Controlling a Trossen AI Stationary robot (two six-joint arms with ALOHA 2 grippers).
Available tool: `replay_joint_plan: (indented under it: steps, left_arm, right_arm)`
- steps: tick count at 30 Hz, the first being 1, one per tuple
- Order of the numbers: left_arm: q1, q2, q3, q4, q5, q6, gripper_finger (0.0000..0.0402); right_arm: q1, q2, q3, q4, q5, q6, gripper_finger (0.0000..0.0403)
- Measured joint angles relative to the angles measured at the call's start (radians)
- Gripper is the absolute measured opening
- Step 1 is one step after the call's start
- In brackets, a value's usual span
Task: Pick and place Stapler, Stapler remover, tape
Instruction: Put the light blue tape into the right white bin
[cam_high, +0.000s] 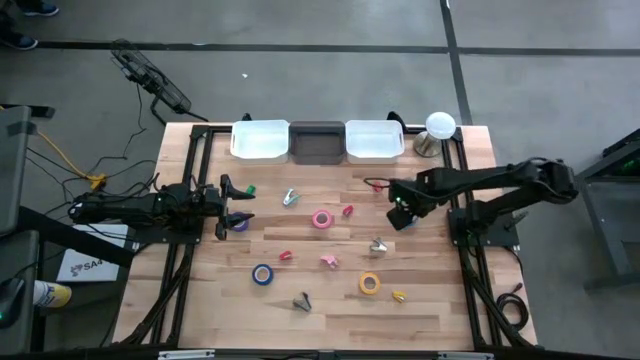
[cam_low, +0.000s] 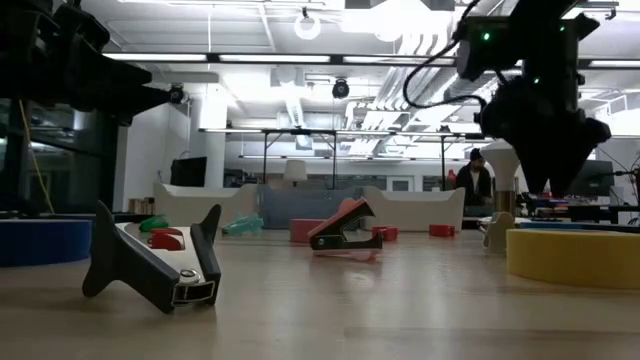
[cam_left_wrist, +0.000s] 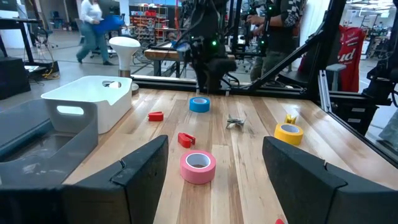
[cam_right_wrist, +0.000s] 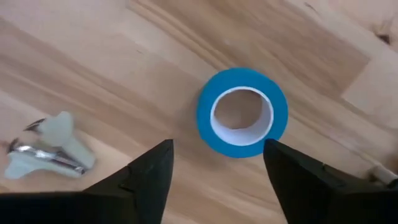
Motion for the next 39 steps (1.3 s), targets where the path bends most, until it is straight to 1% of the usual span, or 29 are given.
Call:
replay_joint_plan:
  steps: [3, 13, 17, 21, 25, 29, 34, 39]
  left_arm:
    - [0.000, 0.000, 0.000, 0.000, 0.000, 0.000, 0.0259]
    - [0.000, 0.000, 0.000, 0.000, 0.000, 0.000, 0.0259]
    - [0.000, 0.000, 0.000, 0.000, 0.000, 0.000, 0.0259]
    - [0.000, 0.000, 0.000, 0.000, 0.000, 0.000, 0.0259]
    - [0.000, 0.000, 0.000, 0.000, 0.000, 0.000, 0.0259]
    - [0.000, 0.000, 0.000, 0.000, 0.000, 0.000, 0.0259]
    - [0.000, 0.000, 0.000, 0.000, 0.000, 0.000, 0.0259]
    - [0.000, 0.000, 0.000, 0.000, 0.000, 0.000, 0.0259]
  right_arm:
    - [0.000, 0.041, -0.001, 0.009, 0.001, -0.010, 0.0249]
    - [0.000, 0.167, -0.001, 0.104, -0.031, -0.065, 0.0247]
    - [-0.001, 0.207, -0.001, 0.128, -0.033, -0.088, 0.0242]
    - [-0.003, 0.232, -0.001, 0.154, -0.034, -0.113, 0.0228]
    - [-0.003, 0.253, -0.001, 0.152, -0.037, -0.117, 0.0203]
    - [-0.003, 0.264, -0.001, 0.151, -0.038, -0.121, 0.0169]
    - [-0.003, 0.264, 0.000, 0.143, -0.041, -0.120, 0.0114]
    - [-0.003, 0.264, 0.000, 0.107, -0.013, -0.123, 0.0050]
